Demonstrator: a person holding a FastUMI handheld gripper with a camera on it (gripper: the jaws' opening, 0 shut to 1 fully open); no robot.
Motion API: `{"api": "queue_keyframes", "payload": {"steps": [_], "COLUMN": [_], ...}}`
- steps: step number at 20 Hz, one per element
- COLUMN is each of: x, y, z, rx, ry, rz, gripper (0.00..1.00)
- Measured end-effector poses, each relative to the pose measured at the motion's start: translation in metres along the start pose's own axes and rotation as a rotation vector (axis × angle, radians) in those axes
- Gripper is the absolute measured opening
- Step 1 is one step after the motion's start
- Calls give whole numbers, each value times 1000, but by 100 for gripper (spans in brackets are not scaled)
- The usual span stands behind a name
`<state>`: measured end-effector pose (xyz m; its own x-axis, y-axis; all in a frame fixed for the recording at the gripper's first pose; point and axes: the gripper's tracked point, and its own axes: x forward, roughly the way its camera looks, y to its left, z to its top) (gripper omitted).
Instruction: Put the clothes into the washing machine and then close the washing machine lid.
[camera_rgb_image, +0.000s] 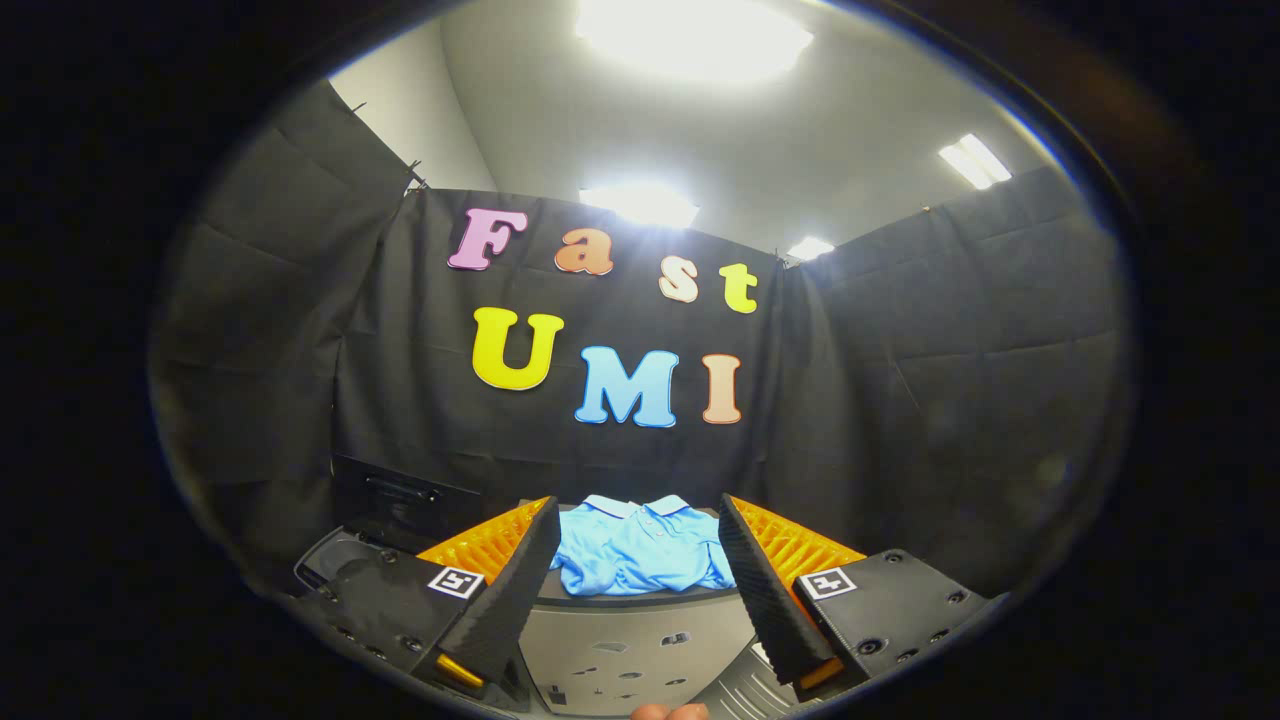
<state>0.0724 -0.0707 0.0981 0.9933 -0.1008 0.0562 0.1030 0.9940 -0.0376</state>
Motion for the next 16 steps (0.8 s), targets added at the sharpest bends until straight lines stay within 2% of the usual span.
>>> {"api": "queue_keyframes", "payload": {"steps": [4, 12, 16], "x": [50, 153, 196], "y": [-15, -31, -21], "z": [-5, -15, -42], "rx": [25, -85, -75], "ry": [57, 173, 296], "rz": [39, 132, 190], "gripper": [98, 99, 99]}}
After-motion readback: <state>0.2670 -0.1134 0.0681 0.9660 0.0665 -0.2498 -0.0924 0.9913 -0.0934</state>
